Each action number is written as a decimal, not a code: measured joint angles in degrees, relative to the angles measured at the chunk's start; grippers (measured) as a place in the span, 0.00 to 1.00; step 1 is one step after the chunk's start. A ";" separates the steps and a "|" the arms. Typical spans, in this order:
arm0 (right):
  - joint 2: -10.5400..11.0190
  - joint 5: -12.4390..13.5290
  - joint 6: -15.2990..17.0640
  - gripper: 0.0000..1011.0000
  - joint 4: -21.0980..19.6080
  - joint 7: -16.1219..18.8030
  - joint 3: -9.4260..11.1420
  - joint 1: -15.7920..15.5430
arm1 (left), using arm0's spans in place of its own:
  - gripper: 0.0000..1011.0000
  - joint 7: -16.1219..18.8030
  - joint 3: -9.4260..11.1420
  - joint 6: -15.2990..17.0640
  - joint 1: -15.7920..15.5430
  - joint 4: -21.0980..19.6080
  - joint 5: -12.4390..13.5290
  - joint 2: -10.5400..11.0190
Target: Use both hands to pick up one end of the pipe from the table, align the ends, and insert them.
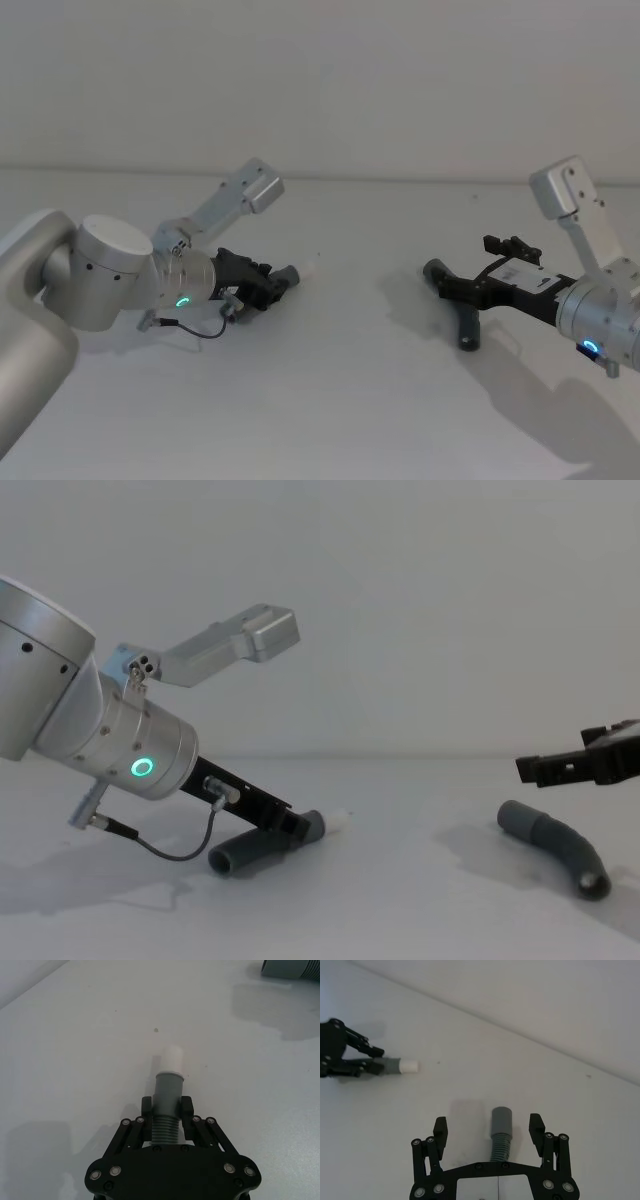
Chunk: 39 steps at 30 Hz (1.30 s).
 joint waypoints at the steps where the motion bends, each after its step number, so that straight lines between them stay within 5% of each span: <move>1: 0.05 -0.15 0.13 0.99 0.15 0.10 -0.12 0.15 | 0.33 0.00 0.00 0.00 0.00 0.00 0.00 0.00; 18: 0.86 -3.34 1.54 0.99 6.68 3.88 -3.68 5.35 | 0.33 0.00 0.00 -0.01 0.00 0.00 0.01 0.00; 39: -0.59 -3.70 3.58 0.99 10.48 6.15 -5.25 7.37 | 0.33 0.00 0.00 -0.01 0.00 0.00 0.00 0.00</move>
